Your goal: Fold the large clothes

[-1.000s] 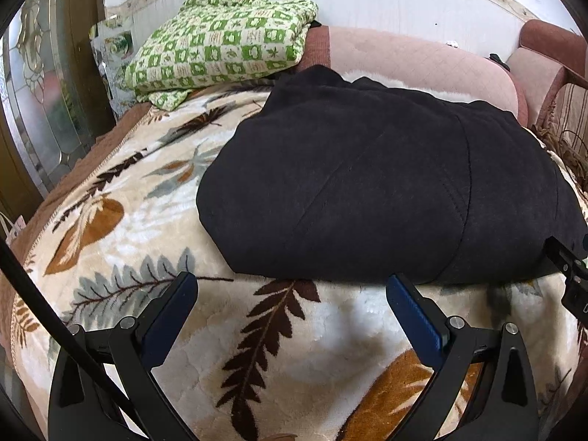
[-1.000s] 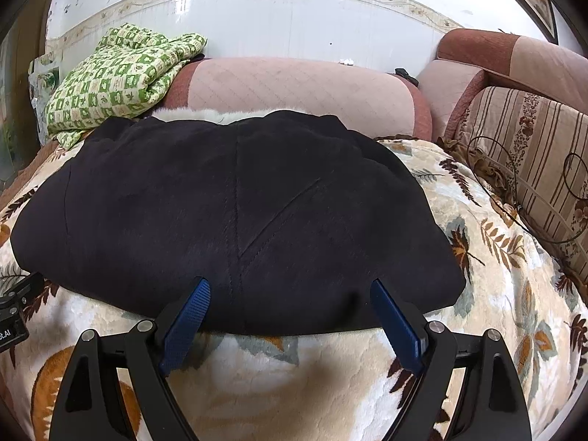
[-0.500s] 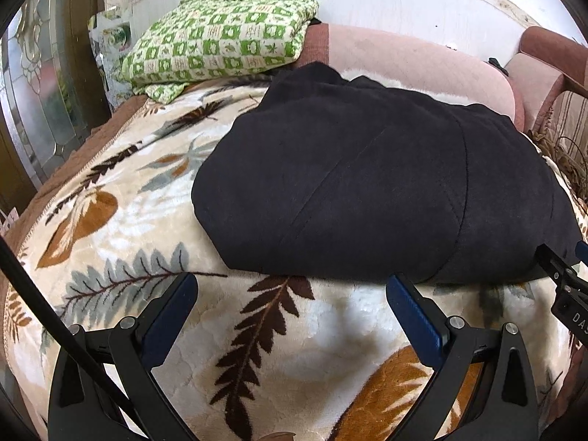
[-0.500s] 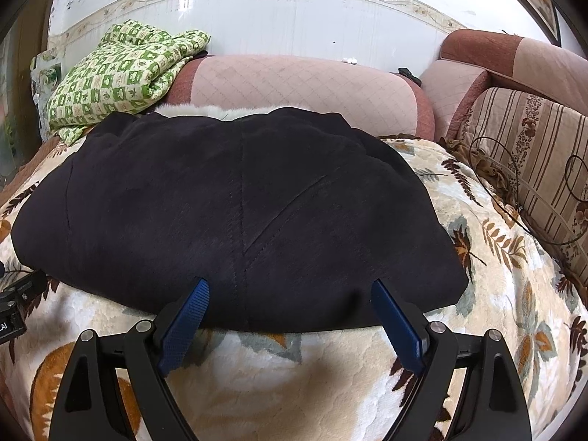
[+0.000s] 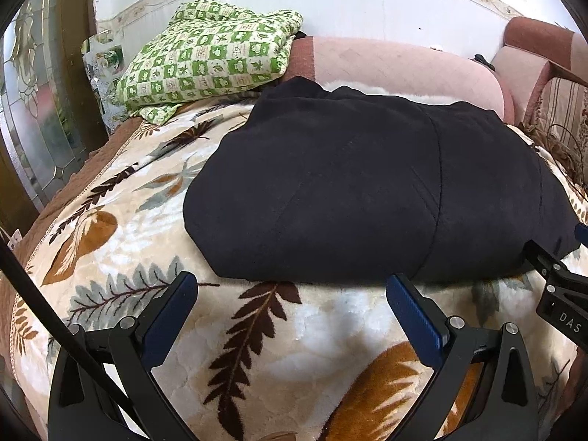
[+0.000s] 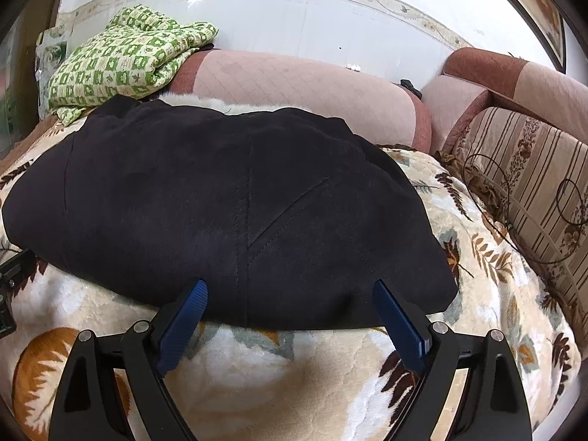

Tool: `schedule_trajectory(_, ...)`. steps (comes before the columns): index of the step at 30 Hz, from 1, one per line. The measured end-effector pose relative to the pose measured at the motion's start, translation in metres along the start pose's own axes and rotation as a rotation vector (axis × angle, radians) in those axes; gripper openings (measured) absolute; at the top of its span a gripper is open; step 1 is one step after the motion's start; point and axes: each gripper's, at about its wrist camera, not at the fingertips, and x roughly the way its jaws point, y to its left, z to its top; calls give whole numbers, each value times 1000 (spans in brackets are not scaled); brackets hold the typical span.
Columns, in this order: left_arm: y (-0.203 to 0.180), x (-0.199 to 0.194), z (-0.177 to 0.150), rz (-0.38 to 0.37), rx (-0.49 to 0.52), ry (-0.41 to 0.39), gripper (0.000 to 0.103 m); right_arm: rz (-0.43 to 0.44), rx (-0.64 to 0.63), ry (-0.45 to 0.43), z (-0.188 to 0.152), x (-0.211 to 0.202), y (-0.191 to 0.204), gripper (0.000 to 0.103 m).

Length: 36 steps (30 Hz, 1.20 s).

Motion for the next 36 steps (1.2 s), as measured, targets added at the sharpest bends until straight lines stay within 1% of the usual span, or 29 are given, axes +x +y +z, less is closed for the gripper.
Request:
schedule_trajectory(5, -1, 0, -1, -13, -1, -2, 102, -5, -9, 2, -1, 0, 1, 94)
schedule_trajectory(21, -6, 4, -3, -5, 15, 9, 102, -12, -21, 8, -1, 0, 5, 95)
schedule_trajectory(36, -3, 6, -5, -20, 4, 36, 102, -1, -30, 5, -3, -1, 8, 95)
